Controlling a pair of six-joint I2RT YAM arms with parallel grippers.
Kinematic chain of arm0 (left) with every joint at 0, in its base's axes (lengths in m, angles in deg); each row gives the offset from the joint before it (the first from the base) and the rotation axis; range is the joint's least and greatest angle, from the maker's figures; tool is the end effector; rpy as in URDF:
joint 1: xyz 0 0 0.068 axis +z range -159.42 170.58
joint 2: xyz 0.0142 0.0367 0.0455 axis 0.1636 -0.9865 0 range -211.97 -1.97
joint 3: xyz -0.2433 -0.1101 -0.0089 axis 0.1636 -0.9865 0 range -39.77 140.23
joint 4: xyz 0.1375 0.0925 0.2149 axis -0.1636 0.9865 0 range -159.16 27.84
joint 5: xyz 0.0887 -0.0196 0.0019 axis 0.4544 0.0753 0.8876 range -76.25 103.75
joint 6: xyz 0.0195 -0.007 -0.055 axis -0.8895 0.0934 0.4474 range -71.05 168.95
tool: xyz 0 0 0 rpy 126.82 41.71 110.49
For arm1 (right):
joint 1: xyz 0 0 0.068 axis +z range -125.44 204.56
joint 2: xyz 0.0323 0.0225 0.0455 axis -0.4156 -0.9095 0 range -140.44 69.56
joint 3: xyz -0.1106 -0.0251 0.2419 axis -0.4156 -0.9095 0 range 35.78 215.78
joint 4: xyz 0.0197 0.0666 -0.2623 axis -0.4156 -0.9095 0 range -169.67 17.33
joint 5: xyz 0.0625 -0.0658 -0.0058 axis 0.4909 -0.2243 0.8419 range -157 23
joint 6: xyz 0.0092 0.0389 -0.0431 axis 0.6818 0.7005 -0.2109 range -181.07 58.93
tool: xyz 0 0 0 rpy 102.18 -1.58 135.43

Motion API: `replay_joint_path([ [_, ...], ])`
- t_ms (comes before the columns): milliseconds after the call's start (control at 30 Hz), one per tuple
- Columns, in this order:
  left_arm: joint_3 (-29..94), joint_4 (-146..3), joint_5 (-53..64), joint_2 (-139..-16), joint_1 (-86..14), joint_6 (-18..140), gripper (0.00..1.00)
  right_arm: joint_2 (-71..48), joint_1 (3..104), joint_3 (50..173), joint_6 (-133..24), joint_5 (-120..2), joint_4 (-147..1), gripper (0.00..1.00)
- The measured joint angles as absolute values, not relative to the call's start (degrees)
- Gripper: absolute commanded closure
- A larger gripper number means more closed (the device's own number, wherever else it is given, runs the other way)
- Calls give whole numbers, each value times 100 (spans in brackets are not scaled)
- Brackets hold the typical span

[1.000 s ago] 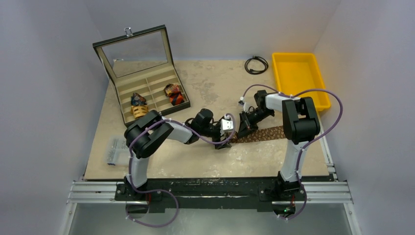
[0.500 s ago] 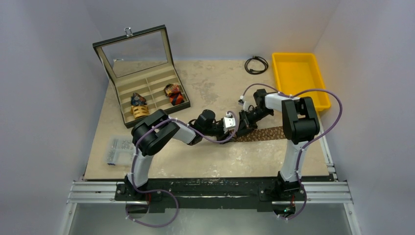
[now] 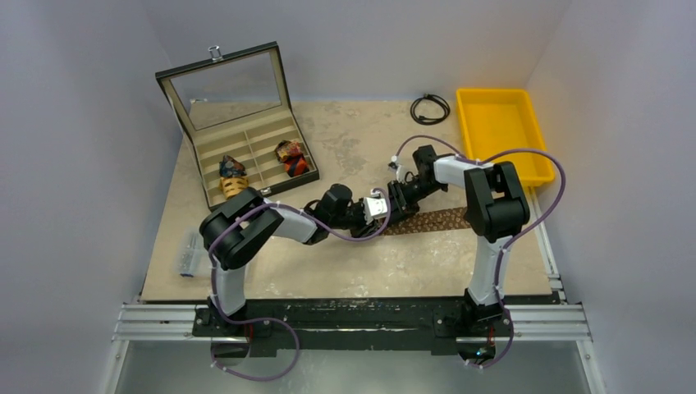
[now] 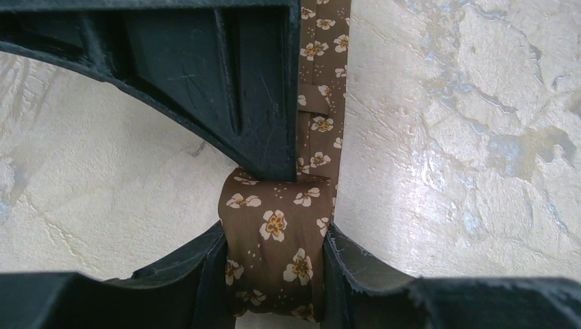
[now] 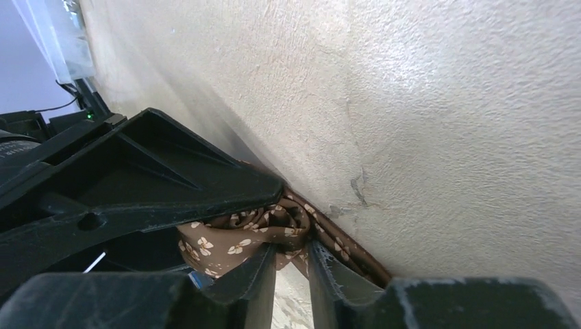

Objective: Roll the ties
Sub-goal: Roll the tie at the center of the board.

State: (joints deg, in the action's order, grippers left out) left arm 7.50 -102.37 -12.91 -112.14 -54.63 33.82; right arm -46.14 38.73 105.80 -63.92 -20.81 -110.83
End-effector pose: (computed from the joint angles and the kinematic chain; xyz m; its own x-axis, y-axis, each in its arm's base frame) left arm 0.2514 -0.2804 0.1002 -0.0996 0.4316 -0.8965 0.9684 0.2490 0.0123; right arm 0.3460 0.1190 0.1023 -0.9506 -0.2755 -0.1430 -0.2923 0.6394 0.7112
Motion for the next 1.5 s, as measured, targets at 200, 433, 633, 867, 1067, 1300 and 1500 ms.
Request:
replay_joint_path([
  [200,992,-9689,-1225,-11181,-5460,3283,88,-4380,3755,10643,-6506,-2074,-11183,51],
  [433,1268,-9140,-1157,-11181,-5487,3183,87,-3681,3694,10643,-6600,-1757,-11279,47],
  [633,1375,-8917,-1140,-11181,-5500,3137,86,-3788,3895,10641,-6596,-1584,-11312,54],
  [867,1436,-8801,-1120,-11181,-5520,3106,86,-4192,4020,10643,-6607,-1674,-11321,80],
  [1067,1469,-8734,-1116,-11181,-5522,3071,76,-4321,4007,10694,-6642,-1641,-11413,100],
  [1300,1465,-8790,-1210,-11181,-5517,3074,47,-4369,3930,10680,-6690,-1866,-11437,100],
  [1500,1331,-9013,-1492,-11181,-5460,3159,39,-4374,3795,10602,-6705,-2203,-11491,100],
])
